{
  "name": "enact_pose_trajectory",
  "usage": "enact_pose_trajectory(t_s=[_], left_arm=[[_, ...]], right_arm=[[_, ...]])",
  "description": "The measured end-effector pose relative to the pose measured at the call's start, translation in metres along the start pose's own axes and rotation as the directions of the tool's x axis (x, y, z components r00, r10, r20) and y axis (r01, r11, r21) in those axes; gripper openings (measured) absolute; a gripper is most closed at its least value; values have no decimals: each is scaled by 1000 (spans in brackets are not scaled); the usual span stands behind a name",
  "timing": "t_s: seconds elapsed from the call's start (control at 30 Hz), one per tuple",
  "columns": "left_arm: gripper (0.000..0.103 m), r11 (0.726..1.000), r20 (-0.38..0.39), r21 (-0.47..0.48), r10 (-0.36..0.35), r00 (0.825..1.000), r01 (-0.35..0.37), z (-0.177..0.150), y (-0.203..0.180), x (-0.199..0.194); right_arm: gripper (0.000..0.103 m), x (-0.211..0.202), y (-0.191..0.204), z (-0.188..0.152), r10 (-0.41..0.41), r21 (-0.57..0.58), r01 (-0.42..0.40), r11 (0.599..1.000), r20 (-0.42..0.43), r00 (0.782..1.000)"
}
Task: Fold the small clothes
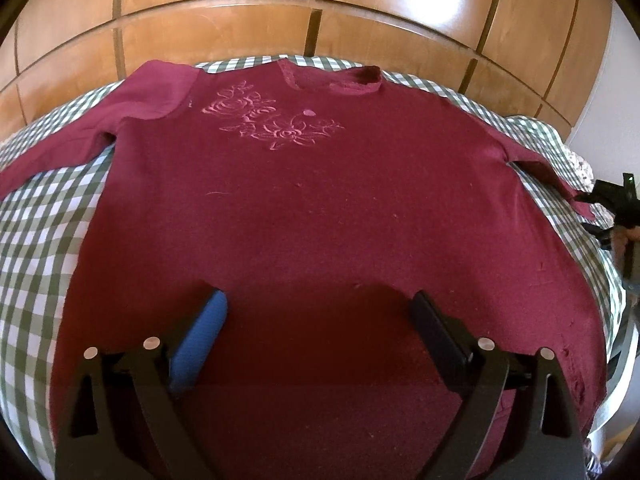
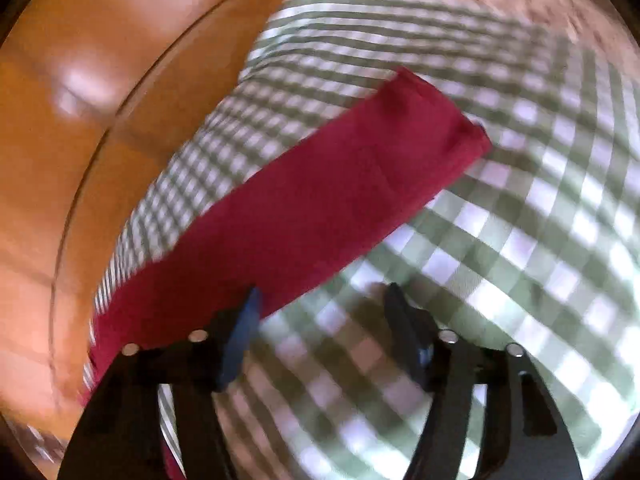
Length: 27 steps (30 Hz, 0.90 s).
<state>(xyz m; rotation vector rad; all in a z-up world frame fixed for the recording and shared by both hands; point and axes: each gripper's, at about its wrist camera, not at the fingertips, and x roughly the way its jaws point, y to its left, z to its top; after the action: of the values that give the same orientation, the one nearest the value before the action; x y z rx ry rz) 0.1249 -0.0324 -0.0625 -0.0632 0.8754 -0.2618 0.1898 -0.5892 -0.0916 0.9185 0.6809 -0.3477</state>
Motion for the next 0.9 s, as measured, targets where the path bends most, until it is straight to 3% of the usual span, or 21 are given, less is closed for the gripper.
enact_pose_trajectory(t_s=[0.03,0.07,0.1,0.23,0.33,0.4,0.43,0.53,0.6,0.67,0.77,0.83,0.9], left_arm=[[92,1000,1,1,0,1000,0,0,0,0],[92,1000,2,0,0,1000,0,0,0,0],[92,1000,3,-1,0,1000,0,0,0,0],[92,1000,8,-13,-11,1000,11,-1,2,-2],[92,1000,13,-15,-18,1000,18,-1,5,-1],[92,1000,9,-15,-27,1000,27,0,6,-2],[92,999,6,-17,-35,999,35,1,8,-3],[92,995,9,-64,-78,997,78,2,19,-13],[92,987,19,-116,-108,994,110,0,29,-23],[92,984,26,-135,-112,993,114,-3,35,-30],[92,984,31,-141,-106,994,109,-10,38,-38],[92,981,27,-163,-103,994,106,-14,40,-41],[92,982,19,-162,-94,995,95,-17,40,-44]], right_arm=[[47,4,4,7,0,8,0,1000,4,1000],[19,7,8,14,-8,2,8,1000,-7,1000],[5,9,13,20,-18,-7,18,1000,-17,1000],[5,-29,34,37,-47,-114,64,991,150,988],[5,-15,30,32,-177,-169,197,966,125,976],[6,-4,28,24,-192,-205,208,956,92,977],[14,-4,25,19,-192,-194,206,959,91,977],[64,-25,16,3,-142,-138,159,978,120,982],[66,-39,23,-11,-103,-160,121,980,118,988],[76,-56,38,-43,-28,-224,47,973,89,996],[76,-71,60,-95,63,-357,-63,932,-11,998],[74,-79,79,-145,129,-462,-176,869,-131,983],[69,-82,93,-186,142,-553,-253,794,-237,961]])
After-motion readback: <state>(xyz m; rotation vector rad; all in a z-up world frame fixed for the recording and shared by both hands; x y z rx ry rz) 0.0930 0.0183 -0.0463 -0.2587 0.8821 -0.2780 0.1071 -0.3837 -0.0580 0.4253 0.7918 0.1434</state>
